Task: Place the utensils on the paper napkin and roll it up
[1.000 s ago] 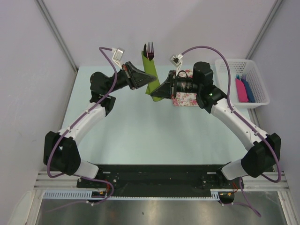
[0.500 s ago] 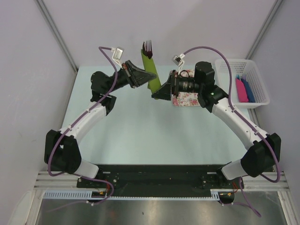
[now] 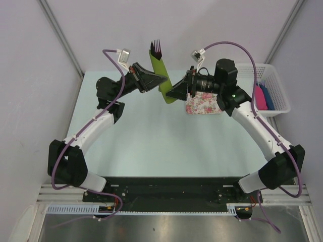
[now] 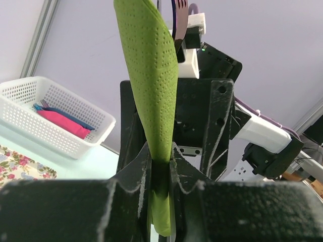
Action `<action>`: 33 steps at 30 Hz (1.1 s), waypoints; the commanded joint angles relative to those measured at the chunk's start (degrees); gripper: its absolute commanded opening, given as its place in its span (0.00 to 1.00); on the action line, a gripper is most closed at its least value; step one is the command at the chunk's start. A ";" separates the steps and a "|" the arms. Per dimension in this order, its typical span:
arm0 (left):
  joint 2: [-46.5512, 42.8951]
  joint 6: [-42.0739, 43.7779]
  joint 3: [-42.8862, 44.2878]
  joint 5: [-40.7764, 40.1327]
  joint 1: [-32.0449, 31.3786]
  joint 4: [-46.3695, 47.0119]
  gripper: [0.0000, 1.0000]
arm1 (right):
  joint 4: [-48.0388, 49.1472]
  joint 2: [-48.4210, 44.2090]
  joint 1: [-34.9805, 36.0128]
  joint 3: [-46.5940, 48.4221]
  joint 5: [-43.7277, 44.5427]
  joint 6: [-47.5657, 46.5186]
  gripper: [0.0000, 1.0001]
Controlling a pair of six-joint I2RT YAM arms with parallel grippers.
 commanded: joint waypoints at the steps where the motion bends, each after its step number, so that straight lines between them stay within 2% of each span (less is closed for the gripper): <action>1: -1.15 -0.83 2.23 -1.23 -0.17 4.65 0.00 | 2.12 0.30 0.13 3.18 -0.04 -1.47 0.83; 4: -0.89 -1.27 2.32 -1.06 -0.17 5.08 0.00 | 2.38 0.82 0.74 2.91 0.05 -1.82 0.82; 5: -0.89 -1.27 2.40 -1.06 -0.17 5.09 0.00 | 2.91 0.91 0.92 2.56 -0.04 -1.82 0.77; 7: -0.71 -1.53 2.40 -1.06 -0.17 5.35 0.00 | 3.17 1.44 1.27 2.30 -0.12 -1.47 0.75; 11: -0.71 -1.80 2.58 -0.97 -0.17 5.70 0.00 | 5.44 2.41 1.62 1.95 -0.47 0.19 0.59; 13: -0.62 -1.97 2.49 -0.88 -0.17 5.88 0.00 | 6.69 2.84 1.62 1.94 -1.00 1.16 0.47; 16: -0.71 -1.97 2.23 -0.97 -0.17 6.05 0.00 | 8.09 3.20 1.80 2.30 -1.96 2.56 0.39; 17: -0.54 -1.89 2.14 -1.06 -0.17 5.97 0.00 | 8.18 3.29 1.88 2.38 -2.14 2.83 0.33; 18: -0.54 -1.89 2.23 -1.32 -0.17 5.97 0.00 | 8.45 3.46 1.89 2.39 -2.41 3.09 0.22; 19: -0.45 -1.80 2.23 -1.41 -0.08 5.97 0.00 | 8.54 3.38 1.89 2.39 -2.58 3.53 0.00; 26: 0.17 -1.10 2.76 -1.85 0.01 4.30 0.00 | 6.08 3.64 -0.22 3.35 -2.41 5.38 0.00; 27: 0.25 -0.66 2.84 -1.76 -0.08 3.95 0.04 | 5.29 3.73 -0.48 3.79 -2.32 5.03 0.00; 28: 0.26 -0.40 2.93 -1.85 -0.08 3.42 0.18 | 4.15 3.55 -1.27 4.40 -2.23 4.68 0.00; 30: 0.26 0.57 2.84 -1.94 -0.08 1.93 0.34 | 1.78 3.55 -2.06 4.84 -2.41 4.24 0.00; 31: -0.01 1.10 2.84 -1.94 -0.08 1.14 0.47 | 0.20 3.55 -2.77 5.19 -2.67 4.15 0.00; 33: -0.09 2.85 2.84 -2.02 -0.08 -1.22 0.57 | -0.43 3.37 -4.87 5.11 -3.11 4.41 0.00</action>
